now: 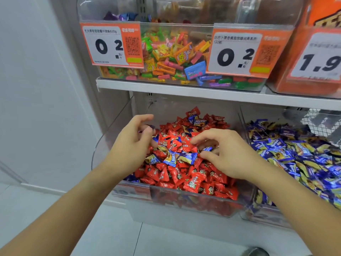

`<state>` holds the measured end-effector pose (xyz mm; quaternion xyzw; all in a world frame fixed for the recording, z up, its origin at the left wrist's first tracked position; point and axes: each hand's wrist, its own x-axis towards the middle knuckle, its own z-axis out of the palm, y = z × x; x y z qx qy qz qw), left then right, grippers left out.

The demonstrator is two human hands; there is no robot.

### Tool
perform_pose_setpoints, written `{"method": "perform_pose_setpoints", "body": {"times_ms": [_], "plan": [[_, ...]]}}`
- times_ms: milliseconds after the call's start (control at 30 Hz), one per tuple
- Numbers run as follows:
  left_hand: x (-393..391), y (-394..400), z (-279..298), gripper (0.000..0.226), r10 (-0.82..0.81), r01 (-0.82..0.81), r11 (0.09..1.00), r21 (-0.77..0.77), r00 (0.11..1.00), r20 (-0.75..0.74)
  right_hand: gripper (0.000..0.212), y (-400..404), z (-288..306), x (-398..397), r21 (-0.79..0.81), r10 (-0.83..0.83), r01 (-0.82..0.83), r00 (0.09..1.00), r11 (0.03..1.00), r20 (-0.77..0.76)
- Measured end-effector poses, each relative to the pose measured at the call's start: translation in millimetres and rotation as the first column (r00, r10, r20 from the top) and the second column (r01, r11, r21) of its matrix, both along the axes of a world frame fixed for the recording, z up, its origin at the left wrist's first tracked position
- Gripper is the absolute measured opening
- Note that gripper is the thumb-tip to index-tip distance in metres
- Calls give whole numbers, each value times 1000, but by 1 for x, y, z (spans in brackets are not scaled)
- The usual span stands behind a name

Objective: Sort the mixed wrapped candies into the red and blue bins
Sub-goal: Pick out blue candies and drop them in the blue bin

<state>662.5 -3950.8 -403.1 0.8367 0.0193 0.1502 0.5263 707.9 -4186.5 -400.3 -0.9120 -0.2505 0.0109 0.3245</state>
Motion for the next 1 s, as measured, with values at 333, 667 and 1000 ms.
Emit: {"method": "perform_pose_setpoints", "body": {"times_ms": [333,667,1000], "plan": [[-2,-41,-8,42,-196,217,838,500,976,-94,32,-5,7,7,258,-141,120,988,959,66],[7,-20,4,20,-113,109,926,362,994,-9,25,2,14,7,530,-171,396,890,750,-422],[-7,27,5,24,-40,128,931,343,967,-252,22,59,2,7,36,-60,57,995,998,81]]}}
